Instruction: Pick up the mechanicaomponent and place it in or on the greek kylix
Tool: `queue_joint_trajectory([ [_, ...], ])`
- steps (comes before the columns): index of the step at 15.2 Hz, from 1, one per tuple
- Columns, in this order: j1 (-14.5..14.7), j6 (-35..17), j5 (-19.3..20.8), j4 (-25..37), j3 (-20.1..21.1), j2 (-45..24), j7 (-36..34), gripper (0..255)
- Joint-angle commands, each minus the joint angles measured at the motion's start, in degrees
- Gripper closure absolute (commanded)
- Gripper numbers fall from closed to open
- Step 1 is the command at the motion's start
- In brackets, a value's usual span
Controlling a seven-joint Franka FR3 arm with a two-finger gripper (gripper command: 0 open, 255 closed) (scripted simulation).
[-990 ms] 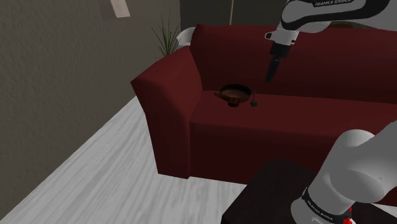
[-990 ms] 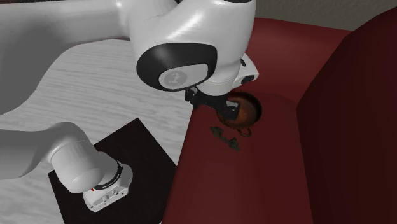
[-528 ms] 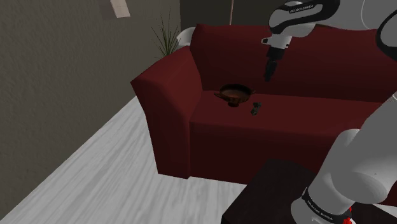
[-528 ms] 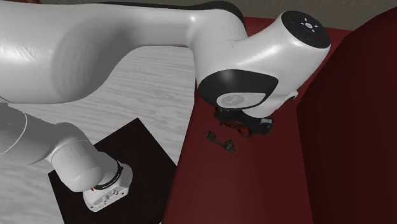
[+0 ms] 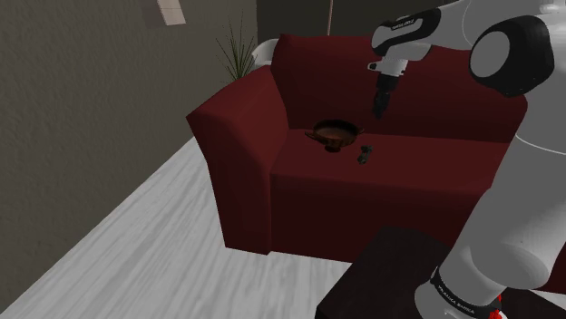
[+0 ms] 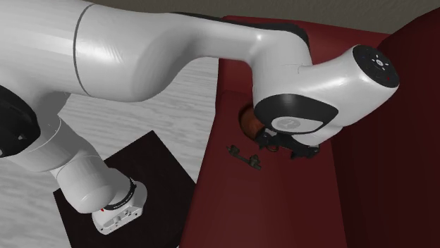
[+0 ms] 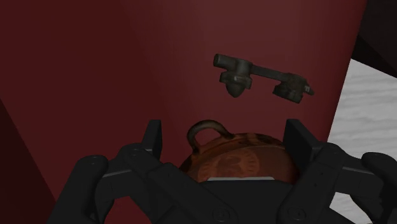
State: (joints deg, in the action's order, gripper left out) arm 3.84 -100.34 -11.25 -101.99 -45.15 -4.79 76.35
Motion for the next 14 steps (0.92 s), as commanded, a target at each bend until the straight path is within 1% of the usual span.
queue_joint_trajectory([
  [1,0.19,-1.66,0.11,-1.83,0.11,0.27,0.04,0],
  [3,0.35,-3.61,-0.05,-3.72,0.25,0.19,0.16,0],
  [11,0.35,-3.6,-0.05,-3.71,0.25,0.19,0.16,0],
  [12,0.35,-3.6,-0.05,-3.71,0.25,0.19,0.16,255],
  [14,0.35,-3.6,-0.05,-3.71,0.25,0.19,0.16,255],
])
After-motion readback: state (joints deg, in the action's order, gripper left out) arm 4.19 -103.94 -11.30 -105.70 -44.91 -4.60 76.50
